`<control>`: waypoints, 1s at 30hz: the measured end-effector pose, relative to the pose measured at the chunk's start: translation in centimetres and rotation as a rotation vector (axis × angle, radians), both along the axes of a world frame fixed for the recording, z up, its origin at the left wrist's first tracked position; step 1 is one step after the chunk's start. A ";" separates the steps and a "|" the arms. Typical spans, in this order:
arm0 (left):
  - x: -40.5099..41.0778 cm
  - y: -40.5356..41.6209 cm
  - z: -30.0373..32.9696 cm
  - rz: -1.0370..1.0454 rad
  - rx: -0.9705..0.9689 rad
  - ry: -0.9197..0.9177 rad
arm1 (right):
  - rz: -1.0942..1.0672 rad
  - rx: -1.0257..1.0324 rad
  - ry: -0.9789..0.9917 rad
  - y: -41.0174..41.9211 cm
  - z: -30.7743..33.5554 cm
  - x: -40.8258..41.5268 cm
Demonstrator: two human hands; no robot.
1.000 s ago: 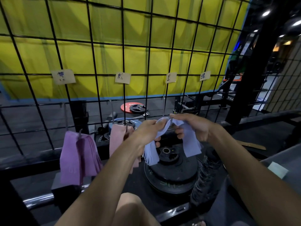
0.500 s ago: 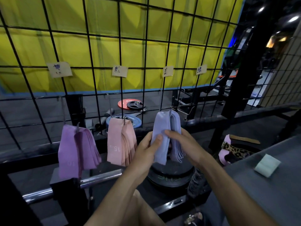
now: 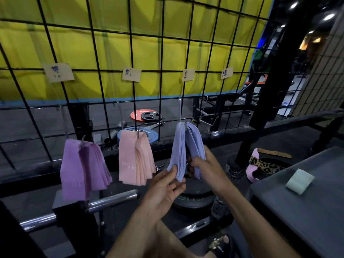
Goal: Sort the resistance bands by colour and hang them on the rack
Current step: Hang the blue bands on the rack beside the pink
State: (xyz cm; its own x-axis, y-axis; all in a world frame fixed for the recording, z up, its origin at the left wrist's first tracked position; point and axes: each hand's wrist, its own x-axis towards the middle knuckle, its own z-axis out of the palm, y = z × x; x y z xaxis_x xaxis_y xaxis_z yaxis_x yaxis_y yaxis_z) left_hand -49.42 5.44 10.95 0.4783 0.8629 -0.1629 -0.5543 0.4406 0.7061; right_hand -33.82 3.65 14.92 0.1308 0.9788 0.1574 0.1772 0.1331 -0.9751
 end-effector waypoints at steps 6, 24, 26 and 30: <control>0.8 0.5 -0.7 0.051 0.017 0.040 | -0.013 -0.037 0.003 0.8 -1.8 -1.1; 0.9 0.7 -1.3 0.078 0.129 0.075 | 0.027 -0.108 -0.027 -1.0 -2.2 -1.6; 0.9 0.8 -1.0 0.093 0.127 0.115 | 0.006 -0.122 -0.060 -1.2 -2.4 -2.1; 0.6 0.6 0.0 0.071 0.158 0.194 | 0.043 -0.180 -0.223 -1.1 -1.2 -1.5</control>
